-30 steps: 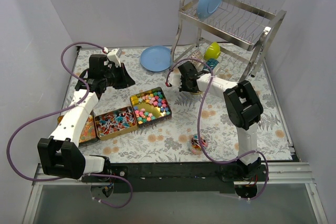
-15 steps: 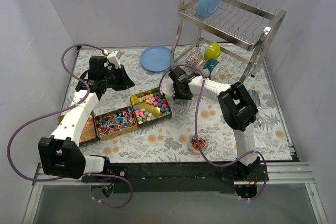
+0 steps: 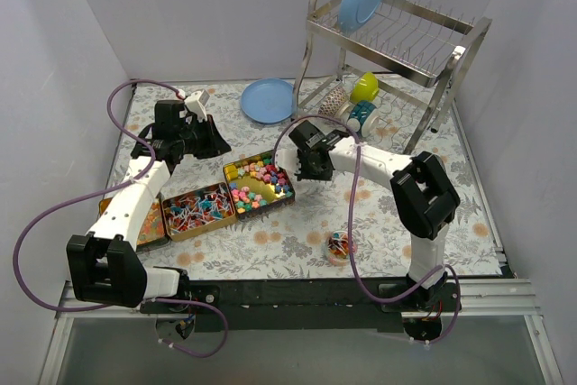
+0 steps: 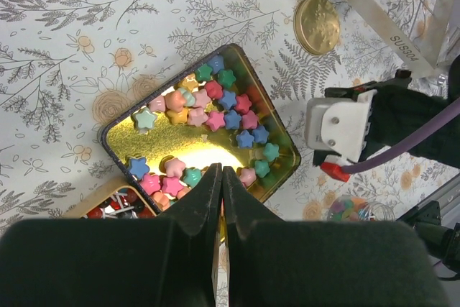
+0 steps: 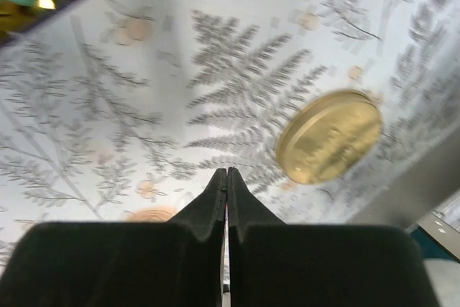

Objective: Pack the candies
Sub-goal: Move the bottle lid to the center of the board.

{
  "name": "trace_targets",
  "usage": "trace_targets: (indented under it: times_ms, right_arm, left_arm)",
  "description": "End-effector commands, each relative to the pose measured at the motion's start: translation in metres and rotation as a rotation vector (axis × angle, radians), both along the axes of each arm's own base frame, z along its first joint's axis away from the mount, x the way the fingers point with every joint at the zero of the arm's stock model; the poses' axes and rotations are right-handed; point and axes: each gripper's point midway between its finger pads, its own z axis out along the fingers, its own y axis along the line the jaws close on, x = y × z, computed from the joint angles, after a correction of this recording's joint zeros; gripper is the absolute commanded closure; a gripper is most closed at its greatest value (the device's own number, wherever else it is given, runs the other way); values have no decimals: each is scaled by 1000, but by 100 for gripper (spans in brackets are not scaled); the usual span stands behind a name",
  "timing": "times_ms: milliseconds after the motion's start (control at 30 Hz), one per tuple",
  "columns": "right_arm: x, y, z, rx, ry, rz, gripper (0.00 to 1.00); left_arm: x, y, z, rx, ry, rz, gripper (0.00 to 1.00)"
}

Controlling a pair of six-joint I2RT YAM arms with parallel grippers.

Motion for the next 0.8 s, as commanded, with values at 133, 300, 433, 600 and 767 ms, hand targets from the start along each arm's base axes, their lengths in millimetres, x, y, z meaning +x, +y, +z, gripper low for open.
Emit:
trace_targets:
  times_ms: [133,300,433,600,767]
  right_arm:
    - [73,-27,20,-40,-164,-117,99]
    - [108,-46,13,-72,-186,-177,99]
    - [120,-48,-1,-106,-176,-169,99]
    - [112,-52,-19,-142,-132,-142,99]
    - [85,-54,-39,-159,-19,-117,99]
  left_arm:
    - [-1,0,10,-26,-32,4,100]
    - [-3,1,7,-27,-23,15,100]
    - [-5,0,3,-37,-7,15,100]
    - [-2,1,-1,-36,5,19,100]
    - [1,1,-4,-39,16,20,100]
